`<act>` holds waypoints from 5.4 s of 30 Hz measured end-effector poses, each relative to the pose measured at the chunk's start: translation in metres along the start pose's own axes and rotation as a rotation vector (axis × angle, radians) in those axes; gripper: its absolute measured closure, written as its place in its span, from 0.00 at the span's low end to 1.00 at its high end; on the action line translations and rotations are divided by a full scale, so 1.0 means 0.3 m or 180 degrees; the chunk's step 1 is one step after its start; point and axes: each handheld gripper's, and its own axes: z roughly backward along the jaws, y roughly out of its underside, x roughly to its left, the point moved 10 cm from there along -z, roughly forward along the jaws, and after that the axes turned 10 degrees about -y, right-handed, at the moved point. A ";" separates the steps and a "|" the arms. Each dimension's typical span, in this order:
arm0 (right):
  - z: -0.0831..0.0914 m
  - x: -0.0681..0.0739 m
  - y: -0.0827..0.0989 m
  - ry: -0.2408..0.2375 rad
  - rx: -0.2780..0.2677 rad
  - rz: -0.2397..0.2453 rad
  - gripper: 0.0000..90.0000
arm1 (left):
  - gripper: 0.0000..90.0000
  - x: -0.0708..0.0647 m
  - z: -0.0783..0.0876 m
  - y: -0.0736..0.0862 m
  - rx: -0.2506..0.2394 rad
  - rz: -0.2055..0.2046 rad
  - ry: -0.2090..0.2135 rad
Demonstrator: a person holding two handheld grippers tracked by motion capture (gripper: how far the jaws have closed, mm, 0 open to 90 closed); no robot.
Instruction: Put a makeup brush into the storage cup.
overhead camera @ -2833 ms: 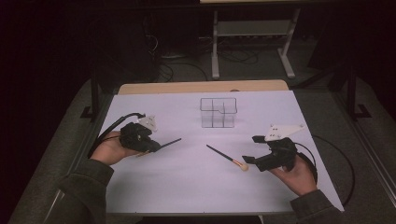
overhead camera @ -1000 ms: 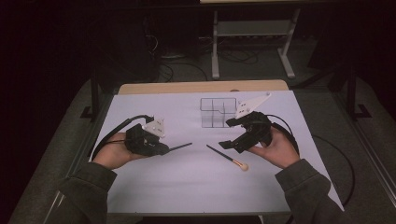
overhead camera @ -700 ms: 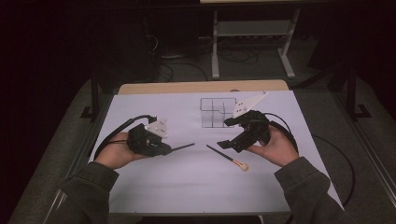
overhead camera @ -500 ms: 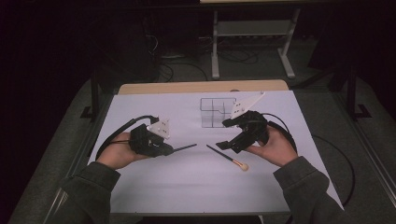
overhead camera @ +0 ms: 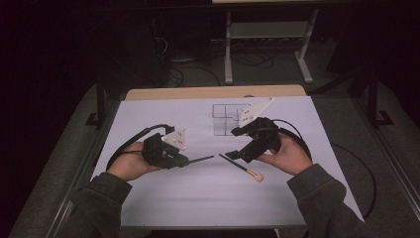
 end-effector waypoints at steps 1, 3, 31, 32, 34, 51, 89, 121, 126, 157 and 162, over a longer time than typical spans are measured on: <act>-0.002 0.001 0.000 -0.0008 0.0010 0.0002 0.25 | 0.93 -0.004 -0.002 -0.004 -0.0007 0.0016 0.0007; -0.006 0.001 0.000 -0.0011 0.0015 0.0001 0.25 | 0.93 -0.004 -0.003 -0.006 -0.0009 -0.0002 0.0008; -0.128 0.082 0.008 -0.0552 0.0221 0.0306 0.57 | 0.93 -0.057 -0.069 -0.094 -0.0049 -0.0204 0.0102; -0.132 0.085 0.010 -0.0565 0.0242 0.0311 0.59 | 0.93 -0.060 -0.071 -0.097 -0.0059 -0.0197 0.0105; -0.138 0.090 0.014 -0.0597 0.0265 0.0331 0.64 | 0.93 -0.065 -0.073 -0.104 -0.0072 -0.0215 0.0117; -0.164 0.112 0.044 -0.0760 0.0376 0.0323 0.88 | 0.93 -0.088 -0.087 -0.127 -0.0088 -0.0303 0.0185; -0.138 0.116 0.084 -0.0830 0.0227 0.0336 0.93 | 0.79 -0.085 -0.070 -0.096 -0.0267 -0.0128 0.0225; -0.156 0.125 0.090 -0.0696 0.0304 0.0534 0.77 | 0.94 -0.104 -0.093 -0.046 -0.0039 -0.0220 0.0337; -0.195 0.138 0.073 -0.0715 0.0479 0.0605 0.79 | 0.94 -0.109 -0.103 -0.058 -0.0015 -0.0259 0.0318; -0.222 0.122 0.138 -0.0685 0.0273 0.0538 0.92 | 0.84 -0.097 -0.099 -0.031 -0.0271 0.0136 0.0418; -0.228 0.125 0.132 -0.0668 0.0273 0.0561 0.92 | 0.91 -0.097 -0.095 -0.040 -0.0282 0.0062 0.0400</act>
